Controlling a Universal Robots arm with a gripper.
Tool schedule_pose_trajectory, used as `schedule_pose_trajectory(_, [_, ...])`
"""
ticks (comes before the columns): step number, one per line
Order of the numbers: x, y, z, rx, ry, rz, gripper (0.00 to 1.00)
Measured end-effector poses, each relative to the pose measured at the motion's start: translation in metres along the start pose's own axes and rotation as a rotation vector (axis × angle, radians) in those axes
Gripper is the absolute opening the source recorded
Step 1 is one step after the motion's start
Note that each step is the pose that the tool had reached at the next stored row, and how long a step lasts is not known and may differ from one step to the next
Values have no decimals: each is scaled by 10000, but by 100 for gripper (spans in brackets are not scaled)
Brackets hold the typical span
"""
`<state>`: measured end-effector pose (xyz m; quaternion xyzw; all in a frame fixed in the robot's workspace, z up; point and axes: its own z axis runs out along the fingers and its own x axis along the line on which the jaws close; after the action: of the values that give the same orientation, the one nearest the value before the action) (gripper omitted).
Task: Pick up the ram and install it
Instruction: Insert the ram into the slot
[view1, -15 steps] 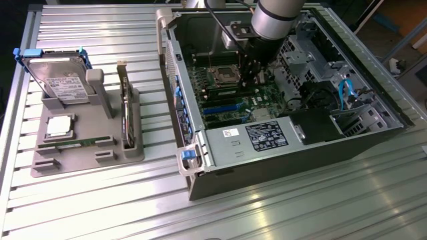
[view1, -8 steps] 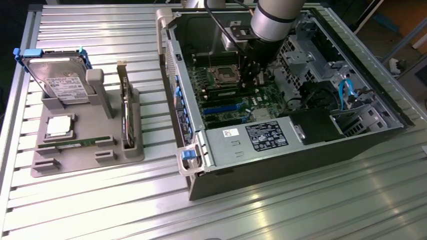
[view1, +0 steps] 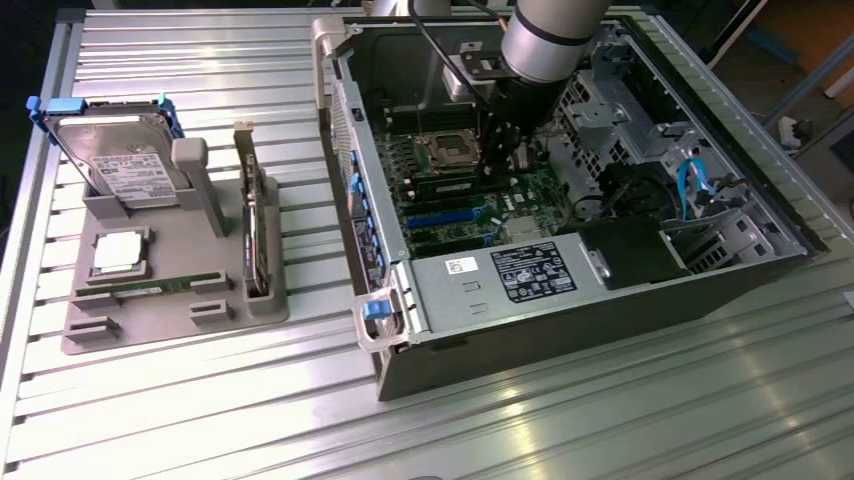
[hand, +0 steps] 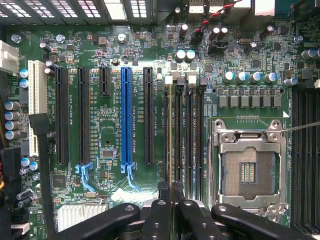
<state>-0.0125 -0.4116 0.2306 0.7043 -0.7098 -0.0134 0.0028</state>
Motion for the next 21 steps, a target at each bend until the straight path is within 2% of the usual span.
schedule_pose_trajectory(2, [0,0,0,0,0,0,13])
schedule_pose_trajectory(3, [0,0,0,0,0,0,18])
schedule_pose_trajectory(4, [0,0,0,0,0,0,18])
schedule_pose_trajectory(5, [0,0,0,0,0,0,25])
schedule_pose_trajectory(15, [0,0,-9,0,0,0,25])
schedule_pose_trajectory(21, [-1,3,-107,0,0,0,25])
